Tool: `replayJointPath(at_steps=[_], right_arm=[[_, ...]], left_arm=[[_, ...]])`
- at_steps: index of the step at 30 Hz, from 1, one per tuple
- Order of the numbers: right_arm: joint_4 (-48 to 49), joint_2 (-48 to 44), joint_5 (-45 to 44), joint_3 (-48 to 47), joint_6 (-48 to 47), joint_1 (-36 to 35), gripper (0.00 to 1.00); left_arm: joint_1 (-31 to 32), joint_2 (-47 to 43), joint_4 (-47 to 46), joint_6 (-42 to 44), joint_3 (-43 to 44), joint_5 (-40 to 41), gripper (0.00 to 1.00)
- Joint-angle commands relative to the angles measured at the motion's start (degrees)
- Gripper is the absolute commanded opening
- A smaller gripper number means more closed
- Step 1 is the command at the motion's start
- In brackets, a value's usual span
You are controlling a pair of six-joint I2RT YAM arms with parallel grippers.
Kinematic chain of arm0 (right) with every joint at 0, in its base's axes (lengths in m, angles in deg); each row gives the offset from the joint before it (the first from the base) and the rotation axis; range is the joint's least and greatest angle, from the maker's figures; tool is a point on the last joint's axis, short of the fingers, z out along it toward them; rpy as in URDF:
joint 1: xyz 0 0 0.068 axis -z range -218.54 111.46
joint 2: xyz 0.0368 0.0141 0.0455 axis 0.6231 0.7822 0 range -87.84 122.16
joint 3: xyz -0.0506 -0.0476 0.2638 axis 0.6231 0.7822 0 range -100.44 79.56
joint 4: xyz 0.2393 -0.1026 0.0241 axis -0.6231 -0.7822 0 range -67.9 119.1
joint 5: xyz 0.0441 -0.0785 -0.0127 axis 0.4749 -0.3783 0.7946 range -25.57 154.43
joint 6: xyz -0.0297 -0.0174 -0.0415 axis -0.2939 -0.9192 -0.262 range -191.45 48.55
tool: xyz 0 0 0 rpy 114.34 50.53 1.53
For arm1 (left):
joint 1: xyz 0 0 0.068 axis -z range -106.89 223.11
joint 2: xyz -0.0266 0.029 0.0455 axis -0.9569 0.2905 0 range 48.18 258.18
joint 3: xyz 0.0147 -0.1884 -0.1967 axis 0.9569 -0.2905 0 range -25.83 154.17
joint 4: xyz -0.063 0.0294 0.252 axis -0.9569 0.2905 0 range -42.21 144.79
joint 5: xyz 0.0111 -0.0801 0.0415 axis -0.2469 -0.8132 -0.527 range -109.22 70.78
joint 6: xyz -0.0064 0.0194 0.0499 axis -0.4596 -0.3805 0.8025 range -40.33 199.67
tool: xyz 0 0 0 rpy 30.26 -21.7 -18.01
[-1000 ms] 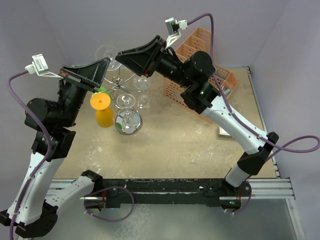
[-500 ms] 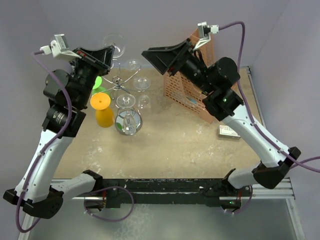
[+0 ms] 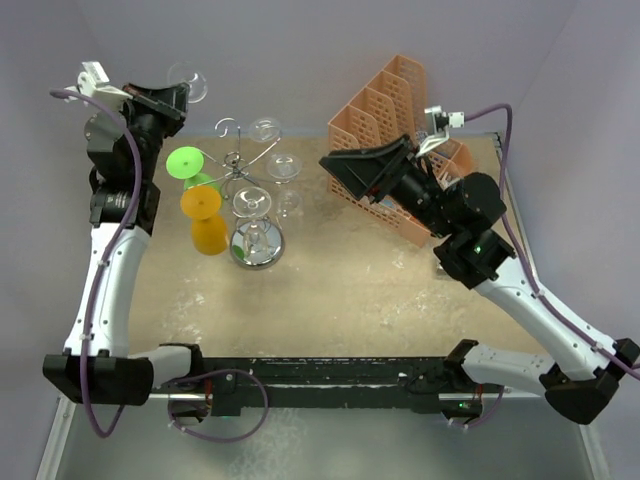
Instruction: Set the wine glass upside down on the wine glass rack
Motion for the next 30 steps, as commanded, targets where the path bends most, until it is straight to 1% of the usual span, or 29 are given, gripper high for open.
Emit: replayJointPath(at_steps=[1,7,12,14,20,25,30], right_arm=[[1.8,-4.6,-2.0,6.0,2.3,0.1,0.58],[0.7,-9.2,-2.6,12.7,3.5,0.1,0.58],[3.1,-12.6,-5.1,17.6,6.0,0.1,0.55],[2.3,-13.3,-6.2,18.0,6.3,0.1,0.54],[-0.4,-15.3,-9.3,18.4,6.4,0.1,0.54],[-1.9,-17.9,-13.0,20.0,7.1,0.1,0.54],[-2.9,-19.3,-15.6,20.7,7.2,0.1,0.53]], left_arm=[[-2.4,1.6,-11.3,-10.0,-3.8,-10.9,0.0],[-3.7,2.4,-14.2,-13.6,-8.0,-13.1,0.0],[-3.9,0.4,-12.4,-13.8,-10.6,-11.7,0.0],[-4.0,-0.7,-10.3,-13.1,-10.9,-11.3,0.0],[-4.1,-2.3,-8.5,-13.9,-13.2,-11.7,0.0],[-4.1,-3.6,-10.7,-17.0,-16.0,-14.2,0.0],[-4.0,-4.7,-11.4,-18.1,-18.1,-14.9,0.0]])
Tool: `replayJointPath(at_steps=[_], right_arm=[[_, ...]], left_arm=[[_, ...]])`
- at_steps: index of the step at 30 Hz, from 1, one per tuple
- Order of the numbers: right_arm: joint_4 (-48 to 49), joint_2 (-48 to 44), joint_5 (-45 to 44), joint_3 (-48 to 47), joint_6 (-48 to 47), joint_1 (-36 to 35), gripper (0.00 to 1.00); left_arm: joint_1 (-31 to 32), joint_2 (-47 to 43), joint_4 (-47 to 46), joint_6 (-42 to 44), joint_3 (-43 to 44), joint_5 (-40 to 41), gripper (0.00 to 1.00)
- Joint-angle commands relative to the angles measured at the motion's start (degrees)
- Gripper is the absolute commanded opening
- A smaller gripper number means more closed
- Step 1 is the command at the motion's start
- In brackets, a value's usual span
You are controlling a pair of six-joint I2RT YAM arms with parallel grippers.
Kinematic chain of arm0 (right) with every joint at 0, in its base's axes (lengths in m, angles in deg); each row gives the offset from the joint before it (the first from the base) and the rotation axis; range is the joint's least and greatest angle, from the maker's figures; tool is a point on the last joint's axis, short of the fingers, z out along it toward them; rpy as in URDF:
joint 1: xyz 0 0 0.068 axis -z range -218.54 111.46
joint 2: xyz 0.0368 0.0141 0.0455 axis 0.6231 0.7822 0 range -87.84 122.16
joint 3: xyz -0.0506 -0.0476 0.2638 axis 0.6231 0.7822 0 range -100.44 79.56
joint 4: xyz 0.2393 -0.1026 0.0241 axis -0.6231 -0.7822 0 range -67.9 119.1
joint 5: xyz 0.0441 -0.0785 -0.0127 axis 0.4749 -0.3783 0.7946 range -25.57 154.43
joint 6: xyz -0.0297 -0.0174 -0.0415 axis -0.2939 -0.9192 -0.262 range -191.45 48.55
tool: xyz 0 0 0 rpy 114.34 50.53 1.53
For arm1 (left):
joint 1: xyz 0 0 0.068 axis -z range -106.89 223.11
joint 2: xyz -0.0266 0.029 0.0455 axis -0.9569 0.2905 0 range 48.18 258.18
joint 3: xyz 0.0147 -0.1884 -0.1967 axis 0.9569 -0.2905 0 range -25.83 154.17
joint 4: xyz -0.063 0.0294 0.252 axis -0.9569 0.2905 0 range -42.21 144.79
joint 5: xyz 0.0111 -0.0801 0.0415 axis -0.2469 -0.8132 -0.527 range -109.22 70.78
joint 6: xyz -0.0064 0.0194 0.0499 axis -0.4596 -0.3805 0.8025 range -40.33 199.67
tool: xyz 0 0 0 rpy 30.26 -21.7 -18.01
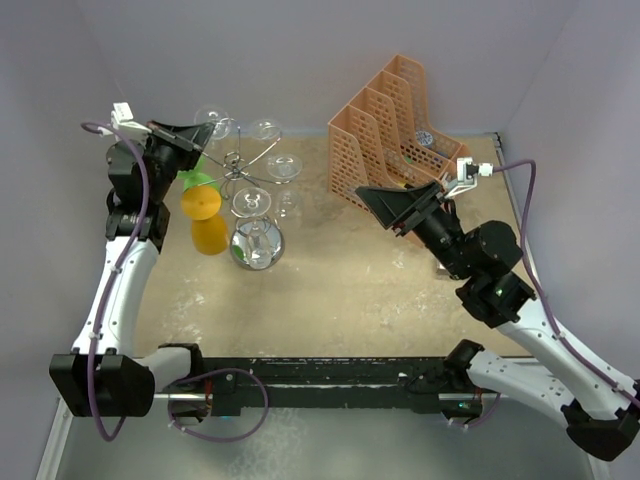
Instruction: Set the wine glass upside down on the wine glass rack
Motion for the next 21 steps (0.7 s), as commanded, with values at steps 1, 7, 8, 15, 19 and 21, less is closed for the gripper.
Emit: replayJointPath(at_steps=[1,7,8,15,19,21], right_arm=[[0.2,-1.5,-4.1,0.1,0.5,0.1,0.53],[-0.1,-2.0,-5.0,0.5,0.5,0.2,0.53],[0.2,-2.1,-5.0,0.6,0.5,0.1,0.53],[-1.7,-3.7,-8.3,-0.2,-2.5,0.1,0.53],[-1.5,-3.9,-8.5,0.3,-2.5,0.0,0.53],[-1.5,-4.1,-8.7,0.6,-2.3,0.1,0.53]], left_arm=[[-0.4,-2.3,-4.8,-2.1,-0.7,-2.3,0.0],[-0.4,-3.5,-5.7,-5.8,-2.2,-4.0,0.0],[-0.4,-3.6,-6.3,-6.7,-2.7,-4.5,0.0],[-0.4,-3.5,-7.5,-9.8,-3.4,-6.0,0.0],[-0.4,-1.0,-10.8,-12.5,-2.7,-8.1,0.0],[-0.4,0.1,-13.3,-14.3,-2.7,-8.7,0.0]])
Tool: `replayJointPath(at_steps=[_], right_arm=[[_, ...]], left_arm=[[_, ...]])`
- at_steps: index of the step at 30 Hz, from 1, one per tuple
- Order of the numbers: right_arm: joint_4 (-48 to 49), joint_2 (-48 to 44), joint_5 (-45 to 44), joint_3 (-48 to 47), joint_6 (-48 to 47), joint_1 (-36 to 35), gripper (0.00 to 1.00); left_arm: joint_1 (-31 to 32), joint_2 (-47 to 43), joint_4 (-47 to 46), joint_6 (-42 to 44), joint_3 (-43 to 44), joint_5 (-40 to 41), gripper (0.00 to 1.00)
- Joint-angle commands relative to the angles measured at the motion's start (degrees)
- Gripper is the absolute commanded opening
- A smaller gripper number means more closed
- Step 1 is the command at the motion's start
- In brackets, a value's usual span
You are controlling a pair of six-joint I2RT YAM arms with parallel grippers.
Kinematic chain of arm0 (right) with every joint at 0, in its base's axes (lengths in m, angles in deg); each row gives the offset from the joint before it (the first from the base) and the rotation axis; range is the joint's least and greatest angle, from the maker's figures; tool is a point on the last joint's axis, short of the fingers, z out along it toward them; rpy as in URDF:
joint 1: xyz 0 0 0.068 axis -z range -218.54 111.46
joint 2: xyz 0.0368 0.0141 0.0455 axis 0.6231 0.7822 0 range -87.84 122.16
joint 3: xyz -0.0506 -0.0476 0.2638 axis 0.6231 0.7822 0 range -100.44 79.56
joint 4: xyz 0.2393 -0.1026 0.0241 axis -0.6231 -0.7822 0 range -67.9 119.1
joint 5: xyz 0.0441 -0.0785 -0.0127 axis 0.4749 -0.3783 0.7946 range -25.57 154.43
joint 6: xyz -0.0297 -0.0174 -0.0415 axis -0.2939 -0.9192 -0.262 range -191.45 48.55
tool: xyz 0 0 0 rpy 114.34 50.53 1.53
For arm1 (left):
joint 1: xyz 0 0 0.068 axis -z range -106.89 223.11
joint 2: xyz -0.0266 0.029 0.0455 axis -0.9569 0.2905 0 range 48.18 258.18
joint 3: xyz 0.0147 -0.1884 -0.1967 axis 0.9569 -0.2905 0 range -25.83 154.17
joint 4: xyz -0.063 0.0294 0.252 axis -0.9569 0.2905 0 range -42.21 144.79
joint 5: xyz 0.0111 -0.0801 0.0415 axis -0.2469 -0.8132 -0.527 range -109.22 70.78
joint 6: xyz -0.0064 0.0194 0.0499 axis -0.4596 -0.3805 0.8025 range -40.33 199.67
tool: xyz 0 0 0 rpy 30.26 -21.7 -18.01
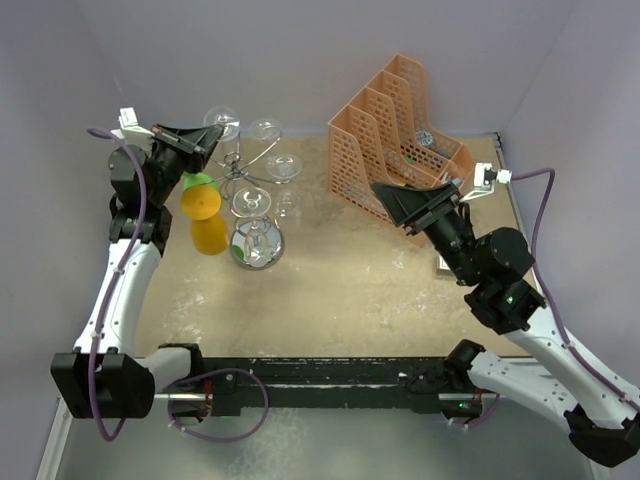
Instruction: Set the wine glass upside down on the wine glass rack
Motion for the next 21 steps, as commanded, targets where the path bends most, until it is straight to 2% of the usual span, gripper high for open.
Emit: replayJointPath(at_steps=[1,9,21], right_arm=[[1.6,-0.8,-2.1,0.4,-1.0,0.1,0.53],[1.6,-1.1,-3.7,1.0,-0.5,0.1,0.53],[2.3,0.7,-3.8,0.5,-0.4,0.1,0.53]], left_arm=[[-0.3,2.0,-10.5,-5.0,0.9,-2.7,0.0],[-0.3,5.9,-12.7,-5.7,3.7,-1.8,0.0],[-0.3,8.9,-6.8,1.4,8.5,3.2,0.0]])
